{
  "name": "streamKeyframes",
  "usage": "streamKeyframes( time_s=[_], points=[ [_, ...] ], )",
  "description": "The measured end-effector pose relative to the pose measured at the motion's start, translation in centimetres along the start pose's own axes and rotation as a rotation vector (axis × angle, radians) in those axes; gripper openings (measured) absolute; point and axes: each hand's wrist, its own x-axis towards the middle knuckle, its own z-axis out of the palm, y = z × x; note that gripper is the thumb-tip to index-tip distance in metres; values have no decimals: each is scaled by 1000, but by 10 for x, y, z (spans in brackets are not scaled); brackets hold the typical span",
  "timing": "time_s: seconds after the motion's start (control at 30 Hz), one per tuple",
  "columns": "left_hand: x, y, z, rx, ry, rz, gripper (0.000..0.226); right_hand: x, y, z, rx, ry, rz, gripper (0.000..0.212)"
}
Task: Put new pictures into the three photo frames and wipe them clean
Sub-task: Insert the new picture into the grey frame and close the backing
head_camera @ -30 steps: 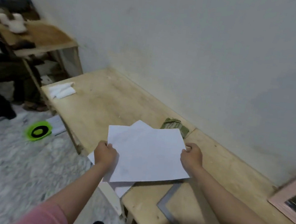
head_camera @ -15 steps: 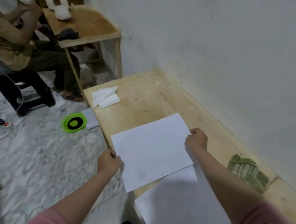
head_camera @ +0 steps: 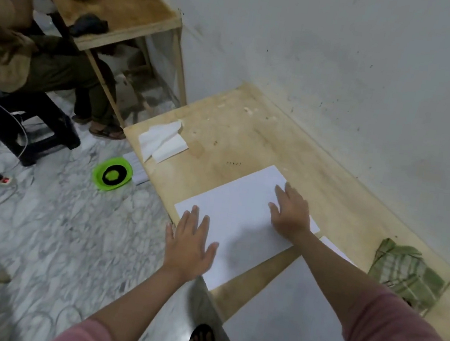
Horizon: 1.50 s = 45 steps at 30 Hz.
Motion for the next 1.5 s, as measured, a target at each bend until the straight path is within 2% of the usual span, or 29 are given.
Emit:
streamKeyframes(
  time_s=[0.07, 0.13, 0.27, 0.33, 0.43, 0.53, 0.83, 1.1, 1.2, 1.3, 1.5],
  points=[
    [2, 1, 4, 53, -93, 14, 81, -2, -3, 3, -114, -93, -36, 78],
    [2, 2, 7, 91, -120, 15, 86, -4, -3, 6, -140, -95, -31, 83],
    [1, 2, 13, 106, -101, -9, 85, -6, -4, 8, -123, -81, -30, 77],
    [1, 2, 13, 101, -96, -11, 85, -5, -6, 6, -97, -111, -9, 66],
    [-1, 3, 11, 64, -46, -2, 81, -10, -4, -1, -20, -124, -1, 62],
    [-13, 12, 12, 35, 18, 41, 75, -30, 9, -13, 26, -58, 12, 60],
    [-87, 74, 40, 14, 119, 123, 73, -127, 95, -47, -69, 8, 69, 63],
    [-186, 126, 79, -115, 113, -193, 78, -210, 132, -58, -200, 36, 70, 45],
    [-203, 137, 93, -153, 112, -291, 77, -226, 138, -59, -260, -19, 74, 56],
    [-205, 150, 90, -244, 122, -412, 73, -236, 141, -58, -202, -47, 167, 68],
    [-196, 165, 82, -408, 121, -598, 77, -239, 136, -63, -78, 17, 258, 62]
  ],
)
